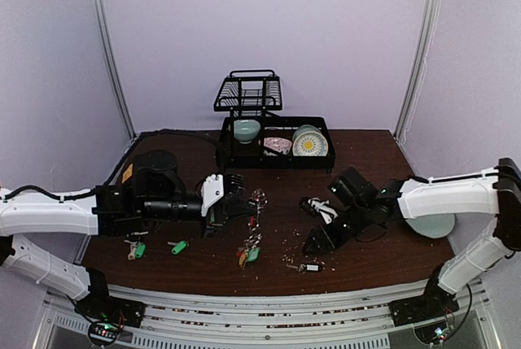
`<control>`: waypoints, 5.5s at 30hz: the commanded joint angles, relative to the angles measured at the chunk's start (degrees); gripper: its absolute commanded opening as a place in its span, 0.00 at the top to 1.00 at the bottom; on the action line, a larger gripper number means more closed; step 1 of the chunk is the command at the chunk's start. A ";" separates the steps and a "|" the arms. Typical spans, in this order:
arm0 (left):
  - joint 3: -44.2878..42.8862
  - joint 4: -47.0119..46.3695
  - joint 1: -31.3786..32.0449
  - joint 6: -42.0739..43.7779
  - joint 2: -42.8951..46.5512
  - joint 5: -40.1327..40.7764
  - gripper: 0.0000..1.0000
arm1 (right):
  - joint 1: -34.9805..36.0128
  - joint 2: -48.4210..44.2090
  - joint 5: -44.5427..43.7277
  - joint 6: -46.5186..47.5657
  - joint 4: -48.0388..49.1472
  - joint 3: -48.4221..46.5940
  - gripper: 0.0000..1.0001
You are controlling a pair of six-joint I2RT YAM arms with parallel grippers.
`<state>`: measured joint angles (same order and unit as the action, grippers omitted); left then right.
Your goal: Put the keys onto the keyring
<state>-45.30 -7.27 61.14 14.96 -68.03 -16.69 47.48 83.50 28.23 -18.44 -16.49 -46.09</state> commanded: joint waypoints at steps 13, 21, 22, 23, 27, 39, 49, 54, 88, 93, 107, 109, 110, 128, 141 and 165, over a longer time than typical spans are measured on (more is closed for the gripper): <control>-5.27 2.35 1.26 5.07 1.58 0.83 1.00 | 11.04 -12.61 1.40 26.11 26.92 -6.89 0.58; -5.33 2.62 1.26 5.17 1.56 0.59 1.00 | 11.14 -10.63 0.00 29.57 26.91 -8.23 0.66; -5.32 2.61 1.26 5.23 1.53 0.60 1.00 | 11.16 -10.46 -0.02 29.94 26.71 -8.23 0.65; -5.39 2.53 1.26 5.25 1.43 0.60 1.00 | 11.16 -10.14 -0.14 30.21 26.54 -8.35 0.65; -5.59 2.48 1.26 5.25 1.08 0.43 1.00 | 11.35 -9.04 0.23 31.26 25.59 -9.32 0.65; -5.47 2.28 1.26 5.01 1.08 0.53 1.00 | 11.53 -7.51 1.22 34.50 23.61 -10.28 0.74; -5.40 1.98 1.26 4.92 0.97 0.34 1.00 | 11.55 -6.40 1.50 35.59 22.36 -11.04 0.80; -5.41 1.83 1.26 4.90 0.79 0.12 1.00 | 11.55 -6.03 1.79 35.22 22.82 -11.25 0.89; 0.50 -10.78 0.86 10.10 3.21 -7.30 0.72 | 12.01 -17.13 4.87 65.44 54.37 4.28 1.00; 0.30 -13.95 0.91 12.20 1.84 -7.53 0.72 | 11.24 -16.09 8.72 58.29 59.01 4.06 1.00; 2.29 -28.22 0.91 5.54 1.49 -10.54 0.75 | 9.46 -11.64 14.70 28.92 80.68 6.43 1.00; 1.29 -26.92 0.99 5.86 0.96 -10.73 0.75 | 9.58 -12.27 14.03 31.93 77.32 6.17 1.00; 0.81 -26.00 1.07 5.91 0.75 -10.92 0.75 | 9.71 -12.68 13.34 34.62 73.93 5.54 1.00; -5.72 -4.89 2.75 17.07 0.63 -5.29 0.85 | 13.80 -17.00 1.61 63.83 43.83 -0.89 1.00; -6.14 -1.11 2.75 19.09 1.54 -1.56 0.83 | 13.88 -16.91 2.18 63.76 43.05 -1.14 1.00; -5.59 -7.22 2.84 15.69 0.53 -6.00 0.95 | 13.90 -16.64 1.95 64.31 41.82 -1.55 1.00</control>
<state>-49.52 -10.66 63.81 31.64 -67.44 -21.93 61.10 67.75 30.57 45.32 24.18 -45.65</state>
